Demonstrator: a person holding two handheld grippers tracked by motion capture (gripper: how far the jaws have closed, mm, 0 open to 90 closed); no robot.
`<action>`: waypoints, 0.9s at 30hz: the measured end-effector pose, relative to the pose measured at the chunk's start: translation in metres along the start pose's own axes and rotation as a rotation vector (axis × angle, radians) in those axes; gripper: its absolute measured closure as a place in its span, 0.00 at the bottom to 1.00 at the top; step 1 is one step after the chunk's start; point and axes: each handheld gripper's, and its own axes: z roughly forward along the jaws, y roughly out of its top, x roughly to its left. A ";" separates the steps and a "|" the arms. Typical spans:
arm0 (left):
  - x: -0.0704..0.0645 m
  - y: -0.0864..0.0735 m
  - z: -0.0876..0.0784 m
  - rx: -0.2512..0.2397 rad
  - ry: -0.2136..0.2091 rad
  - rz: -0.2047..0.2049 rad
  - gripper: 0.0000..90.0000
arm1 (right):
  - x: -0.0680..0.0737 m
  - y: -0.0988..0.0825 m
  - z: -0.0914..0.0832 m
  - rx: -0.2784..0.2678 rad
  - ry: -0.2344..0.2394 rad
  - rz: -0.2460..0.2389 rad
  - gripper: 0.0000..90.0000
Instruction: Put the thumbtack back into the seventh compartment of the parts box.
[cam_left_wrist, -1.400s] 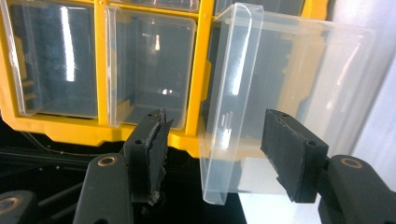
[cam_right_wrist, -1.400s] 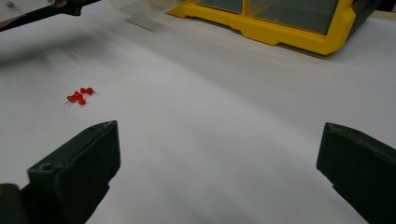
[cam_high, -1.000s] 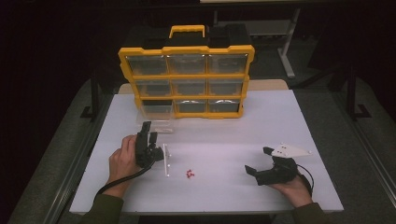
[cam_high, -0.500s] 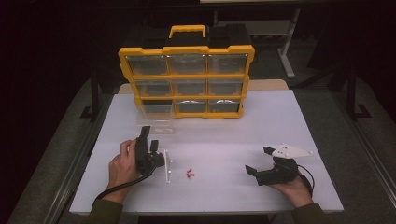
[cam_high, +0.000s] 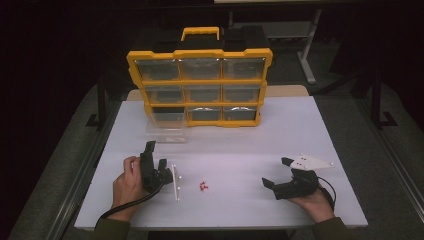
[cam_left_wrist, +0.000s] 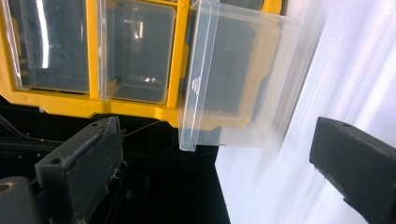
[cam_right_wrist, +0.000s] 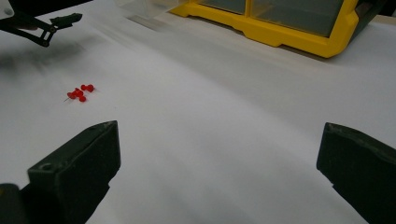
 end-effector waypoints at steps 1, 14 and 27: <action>0.000 0.000 0.000 0.001 0.001 -0.002 0.00 | 0.000 0.000 0.000 0.001 0.001 0.001 0.00; 0.004 0.001 0.001 0.017 -0.045 -0.101 0.00 | 0.000 -0.001 0.000 0.000 0.005 -0.008 0.00; 0.009 -0.004 0.004 0.026 -0.096 -0.263 0.00 | 0.000 -0.001 0.001 0.005 0.004 -0.006 0.00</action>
